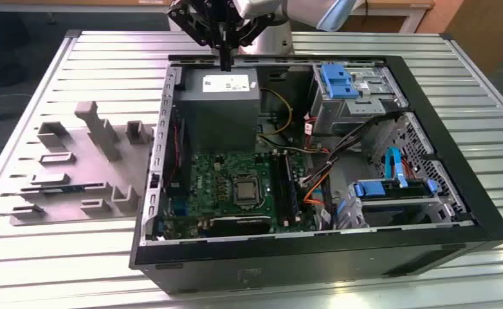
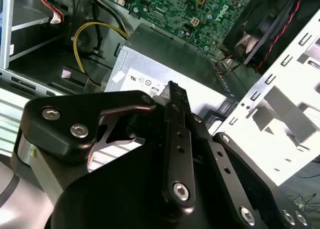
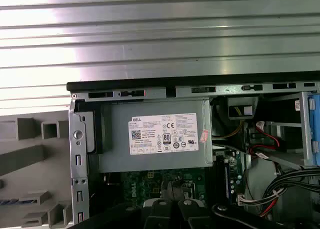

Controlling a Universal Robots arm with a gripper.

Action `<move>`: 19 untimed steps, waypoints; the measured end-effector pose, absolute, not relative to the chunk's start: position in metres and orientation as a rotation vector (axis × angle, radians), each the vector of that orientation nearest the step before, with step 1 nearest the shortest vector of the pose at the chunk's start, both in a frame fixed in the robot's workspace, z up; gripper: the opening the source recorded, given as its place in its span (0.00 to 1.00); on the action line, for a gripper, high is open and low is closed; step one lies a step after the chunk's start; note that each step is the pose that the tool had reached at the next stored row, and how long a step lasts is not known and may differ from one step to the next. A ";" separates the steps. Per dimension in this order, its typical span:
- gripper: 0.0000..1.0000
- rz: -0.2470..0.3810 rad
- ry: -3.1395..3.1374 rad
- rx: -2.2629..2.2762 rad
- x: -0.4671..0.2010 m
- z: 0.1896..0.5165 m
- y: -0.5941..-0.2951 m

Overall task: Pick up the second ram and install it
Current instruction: 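Reach for the second ram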

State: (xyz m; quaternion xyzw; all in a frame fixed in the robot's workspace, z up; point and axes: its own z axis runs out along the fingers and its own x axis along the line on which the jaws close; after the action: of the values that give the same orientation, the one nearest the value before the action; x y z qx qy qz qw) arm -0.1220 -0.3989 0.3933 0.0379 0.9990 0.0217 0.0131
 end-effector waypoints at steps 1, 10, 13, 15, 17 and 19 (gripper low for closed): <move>0.11 0.068 3.113 0.118 -0.122 0.393 -0.399; 0.11 0.068 3.113 0.118 -0.122 0.393 -0.399; 0.11 0.068 3.113 0.118 -0.122 0.393 -0.399; 0.11 0.068 3.112 0.118 -0.124 0.393 -0.399; 0.11 0.068 3.112 0.118 -0.129 0.393 -0.399; 0.11 0.068 3.111 0.118 -0.137 0.392 -0.399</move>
State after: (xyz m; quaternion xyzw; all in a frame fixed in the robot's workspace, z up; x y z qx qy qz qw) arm -0.1372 -0.3989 0.3919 0.0379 0.9989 0.0218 0.0136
